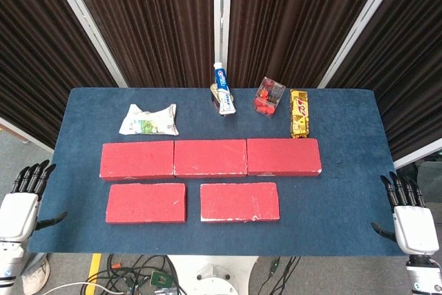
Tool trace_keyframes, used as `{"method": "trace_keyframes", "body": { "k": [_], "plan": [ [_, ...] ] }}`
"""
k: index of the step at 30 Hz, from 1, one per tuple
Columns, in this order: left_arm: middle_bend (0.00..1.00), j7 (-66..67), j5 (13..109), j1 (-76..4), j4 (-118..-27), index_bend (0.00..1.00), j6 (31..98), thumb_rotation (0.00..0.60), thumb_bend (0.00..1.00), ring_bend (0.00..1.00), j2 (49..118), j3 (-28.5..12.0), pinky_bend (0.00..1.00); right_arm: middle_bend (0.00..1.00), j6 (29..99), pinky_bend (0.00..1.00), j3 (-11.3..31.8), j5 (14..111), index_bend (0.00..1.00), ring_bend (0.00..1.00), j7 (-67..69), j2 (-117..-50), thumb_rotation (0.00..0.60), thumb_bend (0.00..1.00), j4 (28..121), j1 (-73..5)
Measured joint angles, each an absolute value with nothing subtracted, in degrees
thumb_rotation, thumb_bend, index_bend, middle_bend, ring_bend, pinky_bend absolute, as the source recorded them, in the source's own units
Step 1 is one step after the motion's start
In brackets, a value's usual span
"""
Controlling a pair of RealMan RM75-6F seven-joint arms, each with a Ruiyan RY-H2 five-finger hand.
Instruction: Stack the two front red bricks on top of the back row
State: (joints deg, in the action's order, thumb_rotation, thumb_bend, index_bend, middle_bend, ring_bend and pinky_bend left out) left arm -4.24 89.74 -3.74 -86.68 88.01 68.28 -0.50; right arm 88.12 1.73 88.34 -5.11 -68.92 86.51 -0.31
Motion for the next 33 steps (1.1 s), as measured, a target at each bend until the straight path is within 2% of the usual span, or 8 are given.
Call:
{"method": "trace_keyframes", "body": {
  "k": [20,27,33],
  "plan": [
    [0.0,-6.7,92.0,-4.7,-90.8,0.0,85.0,0.6,0.0,0.0,67.2,1.9,0.0,0.0,88.1,0.0,2.2,88.1,0.0,0.0,-5.0,-68.5,0.6,0.0,87.3,-0.5],
    [0.0,-8.0,94.2,-6.6,-94.9,0.0,79.6,0.6,0.0,0.0,66.5,4.5,0.0,0.0,89.1,0.0,2.5,88.8,0.0,0.0,-4.8,-67.3,0.6,0.0,88.3,-0.6],
    [0.0,-7.8,94.5,-9.9,-98.6,0.0,72.8,0.6,0.0,0.0,68.6,5.4,0.0,0.0,88.9,0.0,3.1,89.1,0.0,0.0,-4.7,-66.6,0.6,0.0,89.4,-1.3]
  ]
}}
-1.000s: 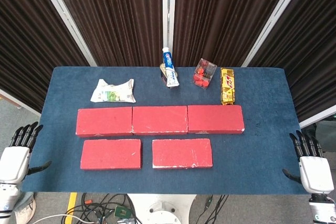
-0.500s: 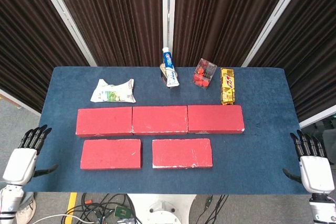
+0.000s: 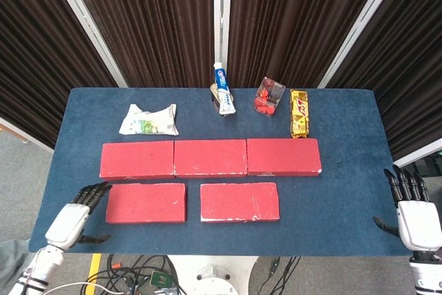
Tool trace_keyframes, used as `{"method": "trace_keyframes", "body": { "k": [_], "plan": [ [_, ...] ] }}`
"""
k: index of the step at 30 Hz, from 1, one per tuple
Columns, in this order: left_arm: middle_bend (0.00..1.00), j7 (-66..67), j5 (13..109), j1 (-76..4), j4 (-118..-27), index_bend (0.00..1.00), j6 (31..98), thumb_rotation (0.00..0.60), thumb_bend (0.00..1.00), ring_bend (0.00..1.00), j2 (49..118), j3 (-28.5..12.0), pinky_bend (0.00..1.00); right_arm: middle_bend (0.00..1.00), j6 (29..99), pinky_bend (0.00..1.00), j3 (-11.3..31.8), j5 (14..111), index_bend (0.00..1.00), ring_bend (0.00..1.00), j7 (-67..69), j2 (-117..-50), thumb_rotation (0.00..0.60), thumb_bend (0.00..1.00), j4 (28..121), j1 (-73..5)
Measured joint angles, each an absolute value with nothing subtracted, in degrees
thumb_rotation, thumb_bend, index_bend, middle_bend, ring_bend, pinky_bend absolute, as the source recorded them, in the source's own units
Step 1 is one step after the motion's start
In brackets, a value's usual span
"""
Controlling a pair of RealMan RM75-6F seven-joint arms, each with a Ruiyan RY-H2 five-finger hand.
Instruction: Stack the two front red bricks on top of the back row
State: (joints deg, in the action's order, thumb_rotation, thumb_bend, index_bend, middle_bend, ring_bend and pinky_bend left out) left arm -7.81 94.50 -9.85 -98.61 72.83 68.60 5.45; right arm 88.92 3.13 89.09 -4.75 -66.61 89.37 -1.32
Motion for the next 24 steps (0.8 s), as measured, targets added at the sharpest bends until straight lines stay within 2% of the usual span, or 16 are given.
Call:
{"method": "trace_keyframes", "body": {
  "k": [5,12,24],
  "plan": [
    [0.0,-4.0,92.3,-12.4,-101.5,0.0,68.0,0.6,0.0,0.0,71.5,4.8,0.0,0.0,88.1,0.0,3.1,88.9,0.0,0.0,-4.7,-66.7,0.6,0.0,89.4,-1.7],
    [0.0,6.2,83.2,-15.3,-104.8,0.0,62.8,0.6,0.0,0.0,75.0,2.3,0.0,0.0,88.1,0.0,3.2,88.5,0.0,0.0,-4.3,-66.5,0.6,0.0,88.9,-1.7],
    [0.0,13.3,71.6,-19.5,-104.2,0.0,58.1,0.6,0.0,0.0,78.5,-1.1,0.0,0.0,87.8,0.0,3.2,87.7,0.0,0.0,-3.6,-66.9,0.6,0.0,87.9,-1.6]
  ]
}}
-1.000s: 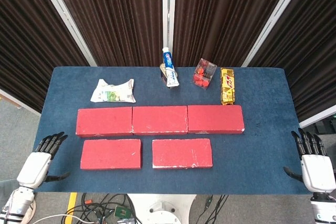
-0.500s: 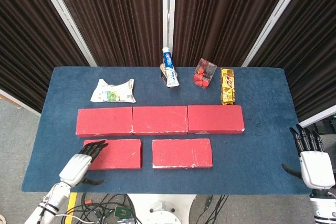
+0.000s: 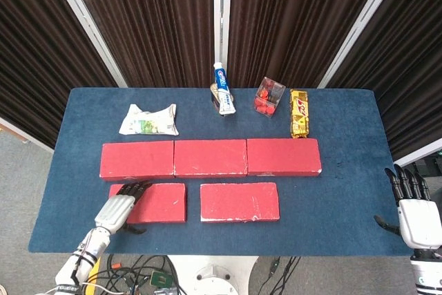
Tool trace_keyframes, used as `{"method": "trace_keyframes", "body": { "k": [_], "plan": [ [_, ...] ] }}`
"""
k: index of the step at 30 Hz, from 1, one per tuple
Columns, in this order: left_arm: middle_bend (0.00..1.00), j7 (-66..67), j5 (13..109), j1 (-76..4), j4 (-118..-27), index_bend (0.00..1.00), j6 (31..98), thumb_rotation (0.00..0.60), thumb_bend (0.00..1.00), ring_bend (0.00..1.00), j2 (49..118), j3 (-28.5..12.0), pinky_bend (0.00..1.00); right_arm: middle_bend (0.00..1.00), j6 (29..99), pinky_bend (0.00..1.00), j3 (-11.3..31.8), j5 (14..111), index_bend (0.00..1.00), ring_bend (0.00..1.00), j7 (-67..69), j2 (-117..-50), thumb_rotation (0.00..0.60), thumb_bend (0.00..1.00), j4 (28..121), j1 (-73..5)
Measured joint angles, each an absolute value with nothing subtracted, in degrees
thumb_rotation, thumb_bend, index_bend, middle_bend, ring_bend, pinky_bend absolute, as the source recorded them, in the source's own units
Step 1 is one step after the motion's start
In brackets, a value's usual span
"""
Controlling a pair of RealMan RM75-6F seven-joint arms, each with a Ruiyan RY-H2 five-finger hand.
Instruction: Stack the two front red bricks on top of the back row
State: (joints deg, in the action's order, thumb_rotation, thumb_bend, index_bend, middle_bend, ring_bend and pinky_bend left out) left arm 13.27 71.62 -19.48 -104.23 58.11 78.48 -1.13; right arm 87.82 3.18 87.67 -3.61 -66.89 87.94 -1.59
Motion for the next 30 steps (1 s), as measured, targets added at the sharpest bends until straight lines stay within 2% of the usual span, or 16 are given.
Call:
{"method": "trace_keyframes", "body": {
  "k": [11,30],
  "plan": [
    [0.0,13.1,66.1,-22.1,-103.2,0.0,55.9,0.6,0.0,0.0,77.9,-2.5,0.0,0.0,87.6,0.0,3.2,87.2,0.0,0.0,-2.8,-67.4,0.6,0.0,86.6,-1.6],
    [0.0,14.3,63.0,-24.5,-103.3,0.0,54.7,0.6,0.0,0.0,77.8,-1.1,0.0,0.0,87.6,0.0,3.2,86.9,0.0,0.0,-2.4,-67.6,0.6,0.0,86.2,-1.5]
  ]
}}
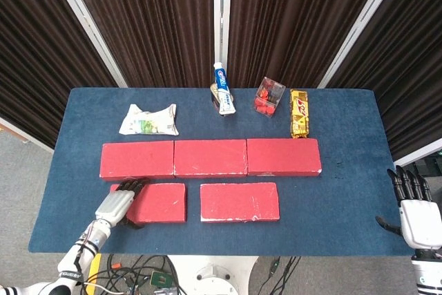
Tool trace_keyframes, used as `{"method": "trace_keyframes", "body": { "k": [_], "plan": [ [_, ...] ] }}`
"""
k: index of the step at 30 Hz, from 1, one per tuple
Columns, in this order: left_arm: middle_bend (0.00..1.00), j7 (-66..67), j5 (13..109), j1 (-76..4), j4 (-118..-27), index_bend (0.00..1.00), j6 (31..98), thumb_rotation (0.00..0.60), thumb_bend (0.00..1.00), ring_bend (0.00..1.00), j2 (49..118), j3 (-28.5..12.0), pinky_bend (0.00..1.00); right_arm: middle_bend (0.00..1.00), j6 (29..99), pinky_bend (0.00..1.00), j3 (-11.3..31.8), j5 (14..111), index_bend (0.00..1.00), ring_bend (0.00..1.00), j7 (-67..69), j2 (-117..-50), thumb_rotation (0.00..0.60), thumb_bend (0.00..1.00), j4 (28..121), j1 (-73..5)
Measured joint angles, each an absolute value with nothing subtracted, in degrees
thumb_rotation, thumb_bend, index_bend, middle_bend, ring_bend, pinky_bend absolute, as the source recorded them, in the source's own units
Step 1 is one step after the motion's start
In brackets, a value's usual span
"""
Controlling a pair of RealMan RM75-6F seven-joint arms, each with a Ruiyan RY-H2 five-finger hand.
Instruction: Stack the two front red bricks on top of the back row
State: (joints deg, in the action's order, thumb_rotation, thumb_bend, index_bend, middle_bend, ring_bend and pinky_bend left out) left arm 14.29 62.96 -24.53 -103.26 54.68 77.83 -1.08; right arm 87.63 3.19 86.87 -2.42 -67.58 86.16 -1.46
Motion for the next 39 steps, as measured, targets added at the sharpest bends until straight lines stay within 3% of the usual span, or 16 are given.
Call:
{"method": "trace_keyframes", "body": {
  "k": [24,35,39],
  "plan": [
    [0.0,16.9,60.0,-27.0,-103.3,0.0,54.4,0.6,0.0,0.0,77.9,0.4,0.0,0.0,87.8,0.0,3.2,86.8,0.0,0.0,-1.7,-67.9,0.6,0.0,85.3,-1.3],
    [0.0,18.2,59.6,-27.3,-103.5,0.0,55.3,0.6,0.1,0.13,78.0,1.2,0.0,0.0,87.7,0.0,3.2,86.6,0.0,0.0,-1.7,-68.0,0.6,0.0,85.1,-1.3],
    [0.0,18.5,59.4,-27.5,-103.5,0.0,55.3,0.6,0.19,0.14,78.1,1.4,0.0,0.0,87.7,0.0,3.2,86.6,0.0,0.0,-1.6,-68.1,0.6,0.0,85.0,-1.3]
  ]
}}
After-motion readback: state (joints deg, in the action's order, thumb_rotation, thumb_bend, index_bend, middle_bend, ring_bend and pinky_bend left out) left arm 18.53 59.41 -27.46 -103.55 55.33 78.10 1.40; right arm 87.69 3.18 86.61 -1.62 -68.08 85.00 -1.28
